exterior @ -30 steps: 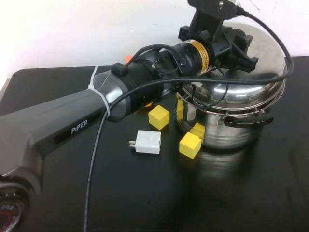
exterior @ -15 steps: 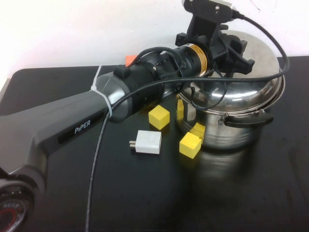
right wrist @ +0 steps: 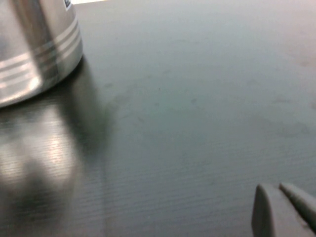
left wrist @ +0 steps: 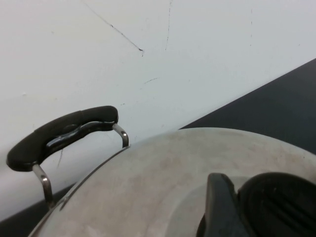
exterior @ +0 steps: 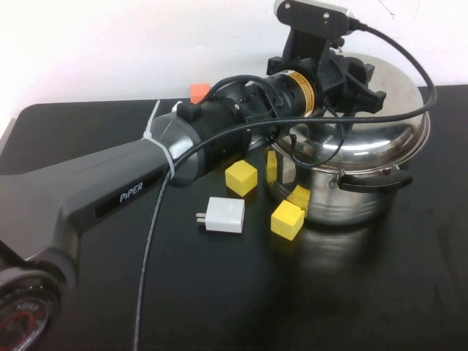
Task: Cover the pot
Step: Place the pot lid on the pot
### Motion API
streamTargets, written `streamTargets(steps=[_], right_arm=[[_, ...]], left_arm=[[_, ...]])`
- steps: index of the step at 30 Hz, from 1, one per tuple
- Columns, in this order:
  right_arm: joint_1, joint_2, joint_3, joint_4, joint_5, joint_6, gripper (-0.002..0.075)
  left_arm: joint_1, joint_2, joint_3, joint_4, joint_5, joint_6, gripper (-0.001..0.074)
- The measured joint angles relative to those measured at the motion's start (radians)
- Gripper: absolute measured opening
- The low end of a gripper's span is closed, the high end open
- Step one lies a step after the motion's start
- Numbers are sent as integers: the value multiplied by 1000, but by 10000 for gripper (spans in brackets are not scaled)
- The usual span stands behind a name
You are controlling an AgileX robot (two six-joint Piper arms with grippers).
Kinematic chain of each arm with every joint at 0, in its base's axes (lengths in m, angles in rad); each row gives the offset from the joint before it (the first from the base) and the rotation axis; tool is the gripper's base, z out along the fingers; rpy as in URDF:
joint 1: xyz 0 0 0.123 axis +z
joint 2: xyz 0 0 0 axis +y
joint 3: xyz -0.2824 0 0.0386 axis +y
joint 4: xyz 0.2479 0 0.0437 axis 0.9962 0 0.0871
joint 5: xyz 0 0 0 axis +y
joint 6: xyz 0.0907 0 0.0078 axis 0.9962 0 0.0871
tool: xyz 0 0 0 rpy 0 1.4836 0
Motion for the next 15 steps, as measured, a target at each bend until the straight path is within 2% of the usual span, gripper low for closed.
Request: streamTargets(steps=[15], right_arm=[[0,0,0,0,0,2,-2]], left_arm=[[-2,-2,-7,2,70,-55,324]])
